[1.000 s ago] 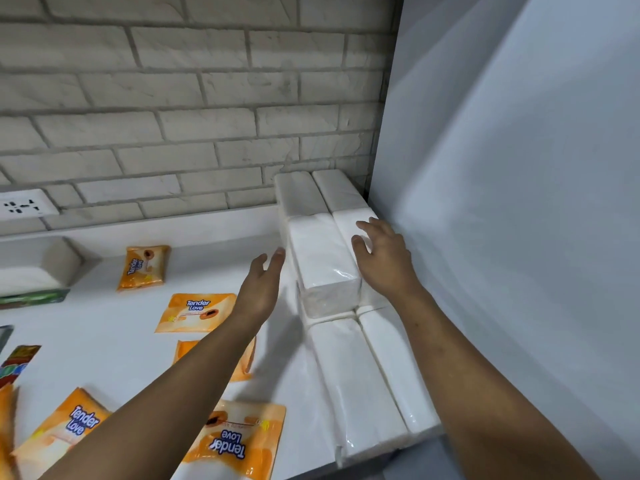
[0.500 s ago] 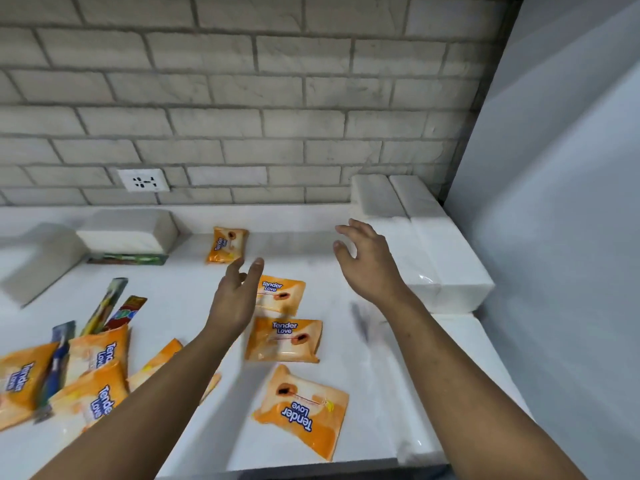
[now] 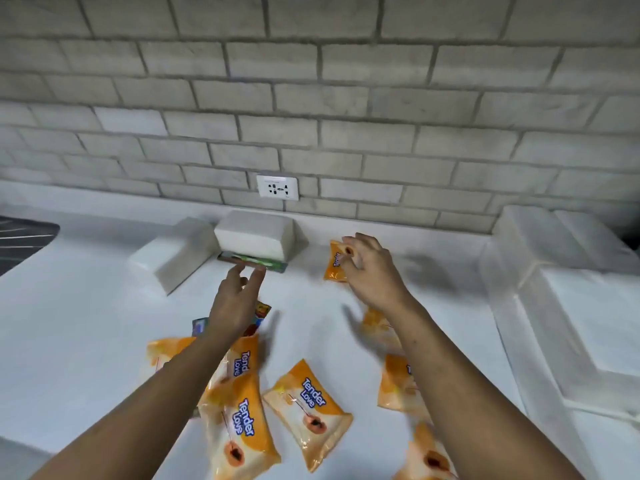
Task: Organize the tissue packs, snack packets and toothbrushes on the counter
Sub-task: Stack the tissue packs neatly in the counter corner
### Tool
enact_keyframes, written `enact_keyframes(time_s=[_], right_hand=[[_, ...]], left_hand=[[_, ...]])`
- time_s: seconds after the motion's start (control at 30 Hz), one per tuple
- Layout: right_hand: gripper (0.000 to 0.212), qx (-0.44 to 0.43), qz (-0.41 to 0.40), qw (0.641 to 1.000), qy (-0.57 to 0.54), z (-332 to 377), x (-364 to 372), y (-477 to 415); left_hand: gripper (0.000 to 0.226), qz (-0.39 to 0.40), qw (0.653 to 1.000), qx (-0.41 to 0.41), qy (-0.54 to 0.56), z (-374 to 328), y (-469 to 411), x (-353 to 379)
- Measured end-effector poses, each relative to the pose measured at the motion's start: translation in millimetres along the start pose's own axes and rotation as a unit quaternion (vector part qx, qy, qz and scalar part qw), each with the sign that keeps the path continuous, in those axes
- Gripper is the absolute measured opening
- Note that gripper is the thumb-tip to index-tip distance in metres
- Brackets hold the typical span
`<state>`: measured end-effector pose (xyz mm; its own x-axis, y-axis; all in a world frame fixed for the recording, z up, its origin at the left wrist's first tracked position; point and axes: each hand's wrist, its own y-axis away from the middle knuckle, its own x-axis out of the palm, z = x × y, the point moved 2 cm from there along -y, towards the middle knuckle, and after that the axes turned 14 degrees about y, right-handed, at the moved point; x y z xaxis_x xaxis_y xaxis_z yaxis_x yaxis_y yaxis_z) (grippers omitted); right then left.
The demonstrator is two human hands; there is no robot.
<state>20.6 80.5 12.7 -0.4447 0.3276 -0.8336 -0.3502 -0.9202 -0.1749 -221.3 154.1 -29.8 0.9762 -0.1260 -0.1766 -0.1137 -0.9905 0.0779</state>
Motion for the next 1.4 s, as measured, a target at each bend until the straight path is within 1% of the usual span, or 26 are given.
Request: enact_keyframes(time_s=[0.1, 0.17, 0.23, 0.43, 0.67, 0.83, 1.07, 1.23, 1.4], right_hand=[[0.045, -0.007, 0.01, 1.0, 0.013, 32.6, 30.7, -27.7], [0.049, -0.004, 0.018, 1.0, 0.018, 44.2, 43.1, -40.3], [0.054, -0.002, 0.031, 1.0, 0.0, 59.0, 62.0, -59.9], [0.066, 0.024, 0.086, 0.996, -0.025, 79.7, 99.0, -102.4], [0.073, 0.064, 0.14, 0.987, -0.043, 72.5, 136.3, -149.1], [0.077, 0.086, 0.159, 0.981, -0.072, 61.8, 164.2, -172.8], [0.075, 0.122, 0.162, 0.974, -0.107, 56.9, 199.9, -186.8], [0.076, 0.134, 0.156, 0.97, -0.127, 53.9, 209.7, -192.8], [0.068, 0.149, 0.153, 0.967, -0.139, 51.7, 211.7, -194.7]], left_hand=[[0.062, -0.018, 1.0, 0.007, -0.019, -0.2, -34.0, -37.1], [0.065, -0.023, 0.999, 0.009, -0.024, 0.0, -50.7, -52.6], [0.069, -0.027, 0.999, 0.003, -0.027, 5.9, -76.6, -73.5], [0.072, -0.03, 0.999, -0.019, -0.019, 17.2, -134.4, -98.7], [0.073, -0.016, 0.999, -0.042, -0.001, 29.6, -196.5, -92.6], [0.074, -0.003, 0.999, -0.047, -0.006, 37.4, -234.2, -77.9], [0.074, -0.011, 0.998, -0.058, -0.02, 46.5, -262.7, -68.7], [0.074, -0.004, 0.998, -0.059, -0.025, 48.6, -274.7, -65.2], [0.078, 0.006, 0.997, -0.078, -0.021, 48.8, -282.7, -61.8]])
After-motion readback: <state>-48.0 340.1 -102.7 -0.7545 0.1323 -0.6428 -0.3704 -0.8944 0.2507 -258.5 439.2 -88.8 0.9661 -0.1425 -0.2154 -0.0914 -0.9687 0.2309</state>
